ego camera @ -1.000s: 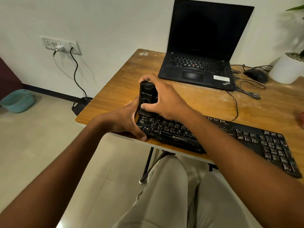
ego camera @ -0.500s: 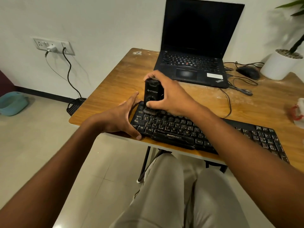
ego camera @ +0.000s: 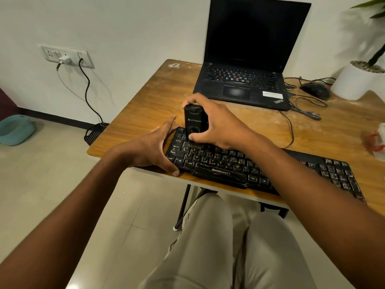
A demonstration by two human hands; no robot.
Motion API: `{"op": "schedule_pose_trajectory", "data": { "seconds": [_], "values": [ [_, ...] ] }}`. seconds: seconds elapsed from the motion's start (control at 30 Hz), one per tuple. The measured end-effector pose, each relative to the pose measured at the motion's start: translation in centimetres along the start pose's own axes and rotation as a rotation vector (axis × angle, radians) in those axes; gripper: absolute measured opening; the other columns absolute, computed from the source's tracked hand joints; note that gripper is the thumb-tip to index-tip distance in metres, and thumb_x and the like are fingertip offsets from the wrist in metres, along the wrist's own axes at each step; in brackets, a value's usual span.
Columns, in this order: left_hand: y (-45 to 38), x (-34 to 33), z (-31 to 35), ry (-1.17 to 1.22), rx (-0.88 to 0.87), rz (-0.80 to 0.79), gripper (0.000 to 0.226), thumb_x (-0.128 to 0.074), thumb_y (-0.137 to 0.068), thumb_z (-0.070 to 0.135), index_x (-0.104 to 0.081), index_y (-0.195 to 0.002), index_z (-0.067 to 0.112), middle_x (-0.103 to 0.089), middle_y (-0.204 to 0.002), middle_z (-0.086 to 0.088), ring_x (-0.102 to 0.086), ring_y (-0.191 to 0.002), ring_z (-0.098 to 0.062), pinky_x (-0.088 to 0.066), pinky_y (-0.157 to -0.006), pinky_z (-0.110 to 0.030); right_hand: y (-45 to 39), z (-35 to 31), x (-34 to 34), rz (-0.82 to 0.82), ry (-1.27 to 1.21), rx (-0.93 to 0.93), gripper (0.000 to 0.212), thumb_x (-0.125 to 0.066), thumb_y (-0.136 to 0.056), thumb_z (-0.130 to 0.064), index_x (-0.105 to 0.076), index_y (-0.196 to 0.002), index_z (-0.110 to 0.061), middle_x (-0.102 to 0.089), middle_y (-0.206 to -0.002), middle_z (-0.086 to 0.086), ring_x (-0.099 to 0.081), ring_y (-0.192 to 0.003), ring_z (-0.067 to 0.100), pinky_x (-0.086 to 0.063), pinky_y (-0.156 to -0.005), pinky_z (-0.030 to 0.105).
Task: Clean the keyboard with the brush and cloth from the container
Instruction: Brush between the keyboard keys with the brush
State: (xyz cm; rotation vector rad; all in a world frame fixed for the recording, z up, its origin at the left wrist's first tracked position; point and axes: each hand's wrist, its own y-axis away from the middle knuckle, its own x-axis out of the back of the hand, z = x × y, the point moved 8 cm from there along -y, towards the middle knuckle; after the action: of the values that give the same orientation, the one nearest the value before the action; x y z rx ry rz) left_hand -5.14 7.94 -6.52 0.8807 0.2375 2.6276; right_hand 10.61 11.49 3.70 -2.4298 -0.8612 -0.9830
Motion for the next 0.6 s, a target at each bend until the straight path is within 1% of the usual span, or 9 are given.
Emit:
{"op": "schedule_pose_trajectory", "data": {
  "seconds": [0.1, 0.17, 0.23, 0.27, 0.33, 0.4, 0.43, 0.5, 0.6],
  "values": [
    [0.0, 0.0, 0.1, 0.006, -0.006, -0.010, 0.170, -0.106, -0.034, 0.046, 0.009, -0.159, 0.054, -0.024, -0.166, 0.006, -0.041, -0.143, -0.020, -0.042, -0.118, -0.045, 0.6, 0.9, 1.1, -0.086, 0.112, -0.059, 0.071, -0.086, -0.078, -0.011, -0.047, -0.131, -0.037, -0.059, -0.108, -0.011, -0.062, -0.089, 0.007, -0.049, -0.051, 0.015],
    [0.0, 0.0, 0.1, 0.006, -0.011, -0.016, 0.169, -0.106, -0.035, 0.046, 0.010, -0.159, 0.053, -0.021, -0.168, 0.007, -0.037, -0.145, -0.019, -0.040, -0.120, -0.044, 1.1, 1.4, 2.2, -0.166, 0.234, -0.092, 0.076, -0.087, -0.077, -0.014, -0.045, -0.138, -0.035, -0.058, -0.111, -0.009, -0.060, -0.092, 0.008, -0.045, -0.059, 0.015],
    [0.0, 0.0, 0.1, -0.002, -0.014, -0.015, 0.169, -0.105, -0.034, 0.048, 0.010, -0.158, 0.053, -0.020, -0.168, 0.007, -0.036, -0.146, -0.020, -0.039, -0.120, -0.043, 1.1, 1.2, 3.0, -0.148, 0.290, -0.090, 0.080, -0.087, -0.077, -0.016, -0.043, -0.141, -0.035, -0.059, -0.113, -0.006, -0.060, -0.091, 0.010, -0.046, -0.062, 0.019],
    [0.0, 0.1, 0.1, -0.001, -0.012, -0.013, 0.169, -0.105, -0.034, 0.048, 0.010, -0.158, 0.053, -0.020, -0.168, 0.007, -0.036, -0.146, -0.020, -0.039, -0.120, -0.043, 1.0, 0.8, 3.0, -0.106, 0.271, -0.079, 0.078, -0.087, -0.077, -0.016, -0.043, -0.139, -0.036, -0.060, -0.113, -0.005, -0.061, -0.089, 0.010, -0.050, -0.060, 0.020],
    [0.0, 0.0, 0.1, 0.000, -0.009, -0.011, 0.170, -0.105, -0.033, 0.048, 0.009, -0.158, 0.054, -0.021, -0.167, 0.006, -0.038, -0.145, -0.020, -0.040, -0.119, -0.044, 0.7, 0.1, 2.4, 0.007, 0.149, -0.051, 0.073, -0.086, -0.078, -0.014, -0.045, -0.133, -0.039, -0.060, -0.111, -0.005, -0.063, -0.088, 0.009, -0.056, -0.055, 0.022],
    [-0.1, 0.1, 0.0, -0.008, -0.010, -0.005, 0.168, -0.106, -0.034, 0.048, 0.008, -0.158, 0.054, -0.025, -0.166, 0.004, -0.041, -0.143, -0.020, -0.043, -0.117, -0.045, 0.7, -0.2, 0.9, 0.072, 0.002, -0.018, 0.069, -0.086, -0.079, -0.011, -0.046, -0.129, -0.037, -0.059, -0.109, -0.007, -0.064, -0.087, 0.010, -0.056, -0.052, 0.020],
    [-0.1, 0.1, 0.0, -0.011, -0.012, -0.003, 0.168, -0.106, -0.035, 0.047, 0.007, -0.158, 0.054, -0.026, -0.165, 0.004, -0.042, -0.141, -0.021, -0.044, -0.116, -0.045, 0.9, -0.1, 0.2, 0.078, -0.028, 0.002, 0.068, -0.086, -0.079, -0.010, -0.047, -0.128, -0.036, -0.060, -0.108, -0.007, -0.065, -0.086, 0.010, -0.056, -0.053, 0.020],
    [-0.1, 0.1, 0.1, -0.011, -0.014, -0.007, 0.168, -0.106, -0.035, 0.048, 0.008, -0.158, 0.054, -0.024, -0.166, 0.004, -0.042, -0.142, -0.021, -0.045, -0.116, -0.045, 1.5, 0.6, 0.0, 0.057, -0.005, 0.001, 0.068, -0.085, -0.079, -0.011, -0.047, -0.129, -0.036, -0.062, -0.107, -0.006, -0.066, -0.085, 0.009, -0.056, -0.054, 0.020],
    [-0.2, 0.1, 0.0, -0.015, -0.012, -0.011, 0.169, -0.105, -0.033, 0.050, 0.009, -0.158, 0.053, -0.020, -0.168, 0.006, -0.038, -0.145, -0.021, -0.041, -0.118, -0.044, 2.3, 1.9, 1.8, -0.045, 0.105, -0.084, 0.073, -0.086, -0.079, -0.012, -0.045, -0.132, -0.040, -0.061, -0.111, -0.006, -0.063, -0.089, 0.006, -0.054, -0.055, 0.019]
  ]
}}
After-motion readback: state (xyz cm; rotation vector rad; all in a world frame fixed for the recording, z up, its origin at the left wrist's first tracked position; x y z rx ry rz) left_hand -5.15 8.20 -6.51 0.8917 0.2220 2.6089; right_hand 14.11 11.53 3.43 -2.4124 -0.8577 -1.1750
